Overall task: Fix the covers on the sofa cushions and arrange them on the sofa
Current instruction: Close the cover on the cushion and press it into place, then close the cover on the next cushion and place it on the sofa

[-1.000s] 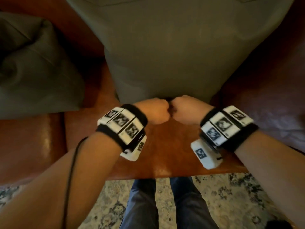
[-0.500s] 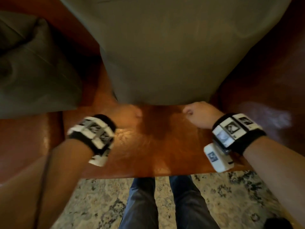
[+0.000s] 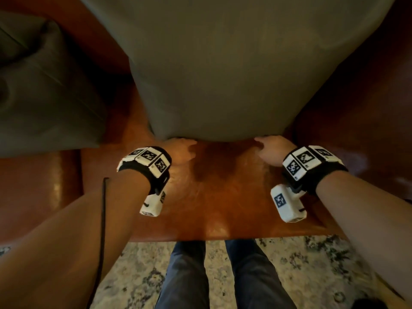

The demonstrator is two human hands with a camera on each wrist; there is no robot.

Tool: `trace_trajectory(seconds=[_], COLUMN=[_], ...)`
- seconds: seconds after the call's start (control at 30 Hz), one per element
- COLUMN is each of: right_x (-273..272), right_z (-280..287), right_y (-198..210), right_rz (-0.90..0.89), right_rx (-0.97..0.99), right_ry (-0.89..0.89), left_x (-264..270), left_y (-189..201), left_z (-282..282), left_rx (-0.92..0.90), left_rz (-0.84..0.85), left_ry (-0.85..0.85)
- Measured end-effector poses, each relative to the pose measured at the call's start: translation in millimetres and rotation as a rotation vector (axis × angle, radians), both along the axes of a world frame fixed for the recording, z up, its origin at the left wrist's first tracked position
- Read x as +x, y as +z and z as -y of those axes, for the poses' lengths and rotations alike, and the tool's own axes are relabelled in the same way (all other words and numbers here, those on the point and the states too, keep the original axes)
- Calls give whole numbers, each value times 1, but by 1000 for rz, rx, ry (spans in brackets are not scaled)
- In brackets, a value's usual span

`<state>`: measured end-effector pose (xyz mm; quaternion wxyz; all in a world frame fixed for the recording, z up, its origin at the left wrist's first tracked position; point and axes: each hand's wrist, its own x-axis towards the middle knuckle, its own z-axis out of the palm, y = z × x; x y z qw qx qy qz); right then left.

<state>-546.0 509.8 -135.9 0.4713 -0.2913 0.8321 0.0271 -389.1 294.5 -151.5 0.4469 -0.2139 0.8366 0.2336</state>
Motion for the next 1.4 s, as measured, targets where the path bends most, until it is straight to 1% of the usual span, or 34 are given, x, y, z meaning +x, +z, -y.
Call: trace_trajectory(seconds=[0.03,0.13,0.17,0.23,0.27,0.3,0.37,0.43,0.5,0.67,0.77,0.87,0.93,1.0,1.13,1.27,1.4], right_x=[-3,-9,-11,-13,-11,-7,8,31,56,122,160,199,228,257,307,334,339], right_z=[-5,-23,-29,-42,-48,-52,-55,-49,-35,19,56,97,126,156,213,264,310], right_y=[-1,-4,-5,-1,2,6,14,25,39,81,102,118,127,133,151,169,185], right_rz=[5,11,-21,-146,-208,-236,-192,-131,-93,-9,34,41,32,6,-16,-22,-56], right_rx=[4,26,30,25,19,17,13,5,-13,-122,-195,-221,-236,-263,-323,-378,-442], right_ry=[-39,-191,-273,-445,-499,-515,-437,-332,-253,-40,46,117,131,119,40,-12,-9], left_x=[8,33,43,60,67,76,90,105,119,157,183,218,247,276,325,353,358], left_y=[-2,-2,0,8,15,22,39,57,73,105,120,130,136,142,154,163,176], left_z=[7,29,37,47,49,48,38,21,5,-21,-14,11,34,62,119,175,217], left_rx=[-9,-63,-79,-137,-180,-215,-234,-174,-122,-63,-28,-14,-9,0,28,3,-62], left_rz=[3,6,-2,-43,-89,-142,-182,-175,-209,-307,-361,-377,-410,-440,-508,-547,-586], left_ry=[25,181,234,358,438,518,613,639,658,781,802,843,882,921,967,952,938])
